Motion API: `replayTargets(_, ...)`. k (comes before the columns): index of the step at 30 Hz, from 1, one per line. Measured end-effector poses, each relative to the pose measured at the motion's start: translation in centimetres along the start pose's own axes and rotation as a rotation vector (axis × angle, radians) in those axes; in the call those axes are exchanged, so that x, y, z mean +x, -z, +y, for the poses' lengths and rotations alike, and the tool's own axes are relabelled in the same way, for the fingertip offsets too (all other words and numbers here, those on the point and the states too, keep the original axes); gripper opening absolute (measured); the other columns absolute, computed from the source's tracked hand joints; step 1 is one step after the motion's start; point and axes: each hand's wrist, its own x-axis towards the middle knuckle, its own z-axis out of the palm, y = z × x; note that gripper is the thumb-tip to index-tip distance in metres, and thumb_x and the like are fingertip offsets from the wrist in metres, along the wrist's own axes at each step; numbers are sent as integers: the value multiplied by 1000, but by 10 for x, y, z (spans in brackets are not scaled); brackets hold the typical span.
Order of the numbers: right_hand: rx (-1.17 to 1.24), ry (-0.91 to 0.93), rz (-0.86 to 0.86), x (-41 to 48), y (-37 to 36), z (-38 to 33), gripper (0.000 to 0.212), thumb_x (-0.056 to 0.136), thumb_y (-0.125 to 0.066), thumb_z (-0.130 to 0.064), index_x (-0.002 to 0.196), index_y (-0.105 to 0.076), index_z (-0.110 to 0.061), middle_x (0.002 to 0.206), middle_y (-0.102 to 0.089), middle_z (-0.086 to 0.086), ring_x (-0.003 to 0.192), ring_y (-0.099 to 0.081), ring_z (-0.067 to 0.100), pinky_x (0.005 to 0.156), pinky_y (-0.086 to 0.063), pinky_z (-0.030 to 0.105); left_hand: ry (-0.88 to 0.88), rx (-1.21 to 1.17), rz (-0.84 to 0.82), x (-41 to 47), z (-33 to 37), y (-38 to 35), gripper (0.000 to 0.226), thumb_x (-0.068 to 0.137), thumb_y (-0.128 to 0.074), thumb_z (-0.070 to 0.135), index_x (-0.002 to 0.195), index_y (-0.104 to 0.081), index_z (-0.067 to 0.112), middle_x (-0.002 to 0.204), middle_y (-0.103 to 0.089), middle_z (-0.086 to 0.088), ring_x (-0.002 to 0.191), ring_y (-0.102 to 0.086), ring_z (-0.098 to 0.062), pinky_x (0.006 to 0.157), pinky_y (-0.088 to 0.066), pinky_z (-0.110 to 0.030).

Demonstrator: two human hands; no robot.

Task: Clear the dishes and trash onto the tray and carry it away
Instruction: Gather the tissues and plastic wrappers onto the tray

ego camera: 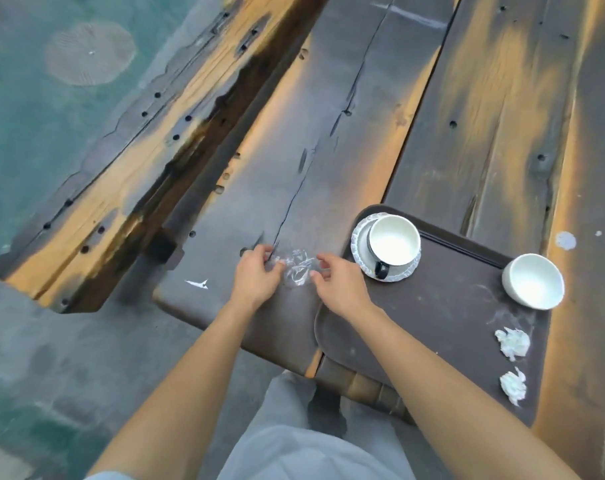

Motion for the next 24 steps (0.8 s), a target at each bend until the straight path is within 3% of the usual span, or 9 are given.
replayTargets(3,19,-149,-62,16,-15,-7,52,94,-59,-44,134,-59,-10,120,-70,15,118,-60,33,98,-47,38,6,-5,-116,13,-3,-11,55,90,-63,44,140,-54,23,126,-58,-14,121,-54,-27,102,-40,-34)
replayTargets(5,94,-265,-69,22,-24,-9,48,96,-55,-48,124,-63,-10,110,-72,12,117,-58,33,91,-45,35,16,-9,-106,19,-4,-16,50,84,-67,46,130,-64,25,115,-62,-14,111,-60,-26,97,-45,-33)
replayTargets(7,209,-369,-26,27,-30,-9,43,95,-60,-43,121,-64,-8,107,-74,9,116,-59,29,91,-45,32,57,-53,-77,23,-5,-18,43,76,-75,39,116,-72,22,109,-69,-9,98,-67,-25,91,-51,-32)
replayTargets(11,406,-514,67,28,-35,-8,51,83,-76,-30,129,-64,-13,104,-74,-3,117,-61,19,106,-45,32,175,-214,-56,20,-7,-13,39,70,-86,24,107,-76,15,96,-76,-3,85,-66,-14,83,-49,-22)
replayTargets(17,614,-486,184,12,-20,12,22,71,-79,-24,89,-70,-31,88,-75,-8,89,-74,17,91,-58,38,147,-400,6,6,-6,0,37,68,-88,39,98,-77,20,80,-76,-3,74,-72,-13,58,-52,-14)
replayTargets(21,759,-490,182,-15,-4,37,30,80,-79,-14,109,-74,-16,99,-76,3,83,-75,15,87,-61,37,104,-411,-14,-9,-4,-5,36,69,-86,43,96,-76,22,74,-73,1,69,-68,-7,73,-54,-26)
replayTargets(24,811,-518,177,-39,7,61,30,85,-76,-6,114,-72,-8,104,-75,10,83,-74,15,87,-61,36,19,-326,-90,-23,3,-15,33,70,-85,43,95,-74,26,91,-73,4,77,-69,0,71,-49,-12)
